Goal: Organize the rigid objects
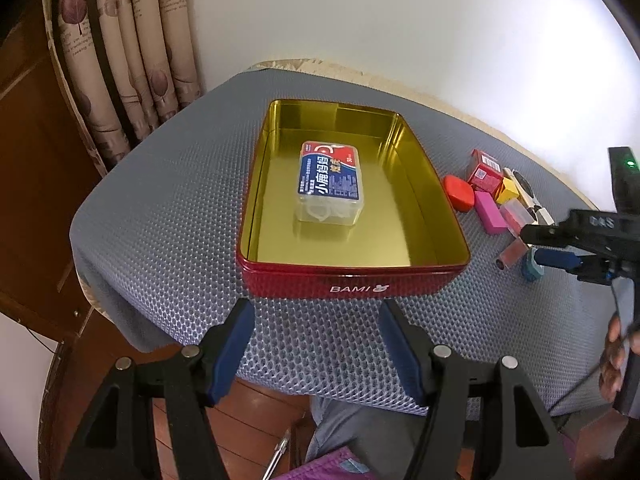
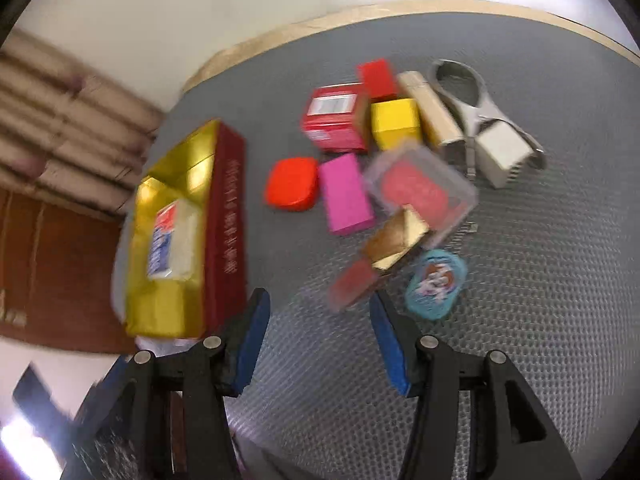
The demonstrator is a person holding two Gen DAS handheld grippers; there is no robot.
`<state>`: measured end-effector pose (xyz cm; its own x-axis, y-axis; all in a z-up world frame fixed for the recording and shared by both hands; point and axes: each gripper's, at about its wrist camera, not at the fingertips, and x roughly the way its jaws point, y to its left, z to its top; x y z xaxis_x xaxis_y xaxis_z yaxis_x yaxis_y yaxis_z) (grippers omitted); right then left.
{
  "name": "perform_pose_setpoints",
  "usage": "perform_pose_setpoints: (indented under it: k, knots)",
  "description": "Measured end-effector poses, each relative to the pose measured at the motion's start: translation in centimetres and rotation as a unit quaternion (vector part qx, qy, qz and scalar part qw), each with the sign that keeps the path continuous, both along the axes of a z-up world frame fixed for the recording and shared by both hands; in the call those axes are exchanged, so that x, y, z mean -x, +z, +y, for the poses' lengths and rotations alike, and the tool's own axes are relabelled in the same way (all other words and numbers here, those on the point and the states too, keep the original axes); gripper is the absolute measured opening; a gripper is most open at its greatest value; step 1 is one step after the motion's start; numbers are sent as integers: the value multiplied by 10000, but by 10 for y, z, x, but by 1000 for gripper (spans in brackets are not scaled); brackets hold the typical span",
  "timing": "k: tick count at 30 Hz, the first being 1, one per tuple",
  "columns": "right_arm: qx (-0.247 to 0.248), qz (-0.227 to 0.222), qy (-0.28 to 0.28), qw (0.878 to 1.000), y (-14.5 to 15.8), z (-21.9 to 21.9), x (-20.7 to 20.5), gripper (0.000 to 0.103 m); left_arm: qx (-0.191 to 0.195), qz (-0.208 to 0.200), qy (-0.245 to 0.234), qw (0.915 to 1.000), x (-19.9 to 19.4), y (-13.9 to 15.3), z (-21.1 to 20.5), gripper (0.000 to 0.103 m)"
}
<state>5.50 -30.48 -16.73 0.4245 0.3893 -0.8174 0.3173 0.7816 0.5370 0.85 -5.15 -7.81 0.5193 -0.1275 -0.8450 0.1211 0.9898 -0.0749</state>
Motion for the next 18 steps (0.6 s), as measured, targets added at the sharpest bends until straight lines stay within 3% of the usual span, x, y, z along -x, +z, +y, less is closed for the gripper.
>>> perform_pose_setpoints:
  k: [3, 6, 8, 10, 13, 15, 18]
  knots:
    - [-241, 138, -276, 9992, -9, 0, -7, 50, 25, 46, -62, 10000, 0, -1, -1, 66]
    - [51, 442, -550, 9975, -20, 6, -14, 51, 30, 98, -92, 9999, -1, -3, -2, 66]
    - [86, 460, -545, 9974, -29, 12, -17, 44, 34, 96, -53, 9999, -1, -3, 0, 66]
    - [125, 336, -513, 9980, -32, 16, -15, 28, 80, 133, -4, 9999, -2, -3, 3, 66]
    - [169, -69, -275, 9995, -22, 21, -8, 25, 186, 239, 58, 9995, -4, -6, 8, 66]
    - [524, -232, -149, 9982, -9, 25, 3, 25, 236, 259, 115, 9993, -5, -6, 11, 66]
    - [501, -425, 75, 9978, 11, 34, 4, 18, 274, 286, 157, 9991, -6, -7, 12, 66]
